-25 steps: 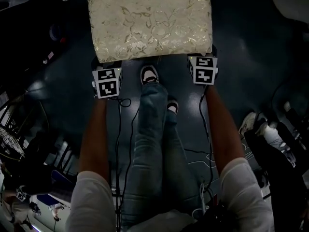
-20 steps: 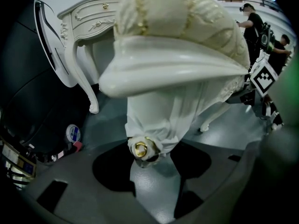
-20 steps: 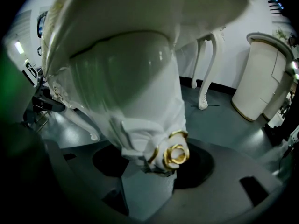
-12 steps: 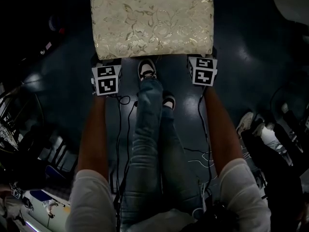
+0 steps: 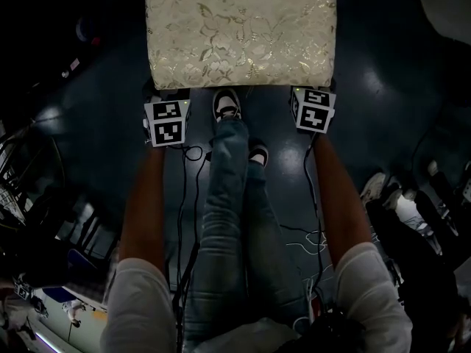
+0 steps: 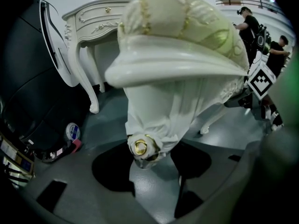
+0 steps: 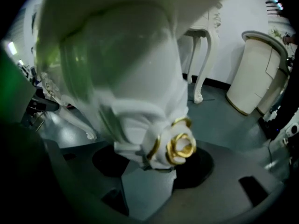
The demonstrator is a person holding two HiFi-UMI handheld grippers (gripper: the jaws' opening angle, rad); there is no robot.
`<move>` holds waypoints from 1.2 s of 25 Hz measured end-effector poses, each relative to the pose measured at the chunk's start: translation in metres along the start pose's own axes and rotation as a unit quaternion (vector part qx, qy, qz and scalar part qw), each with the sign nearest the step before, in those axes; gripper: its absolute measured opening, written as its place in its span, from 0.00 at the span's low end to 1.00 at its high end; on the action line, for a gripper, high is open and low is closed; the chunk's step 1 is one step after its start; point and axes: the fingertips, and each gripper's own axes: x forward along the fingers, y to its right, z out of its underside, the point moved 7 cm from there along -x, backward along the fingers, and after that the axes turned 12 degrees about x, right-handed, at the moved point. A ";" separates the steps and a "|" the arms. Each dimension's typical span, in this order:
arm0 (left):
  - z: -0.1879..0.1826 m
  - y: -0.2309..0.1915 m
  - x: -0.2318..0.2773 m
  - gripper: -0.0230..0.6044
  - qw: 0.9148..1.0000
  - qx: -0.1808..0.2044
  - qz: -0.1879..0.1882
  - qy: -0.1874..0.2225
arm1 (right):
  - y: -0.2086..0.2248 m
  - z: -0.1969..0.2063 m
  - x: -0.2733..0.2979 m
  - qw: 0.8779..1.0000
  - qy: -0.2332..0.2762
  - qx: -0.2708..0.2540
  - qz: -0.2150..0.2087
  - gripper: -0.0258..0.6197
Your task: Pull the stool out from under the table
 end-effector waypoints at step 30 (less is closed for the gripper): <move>0.044 0.020 -0.038 0.14 0.993 -0.101 -0.045 -0.046 | 0.004 0.010 -0.022 0.999 0.019 0.040 0.004 0.44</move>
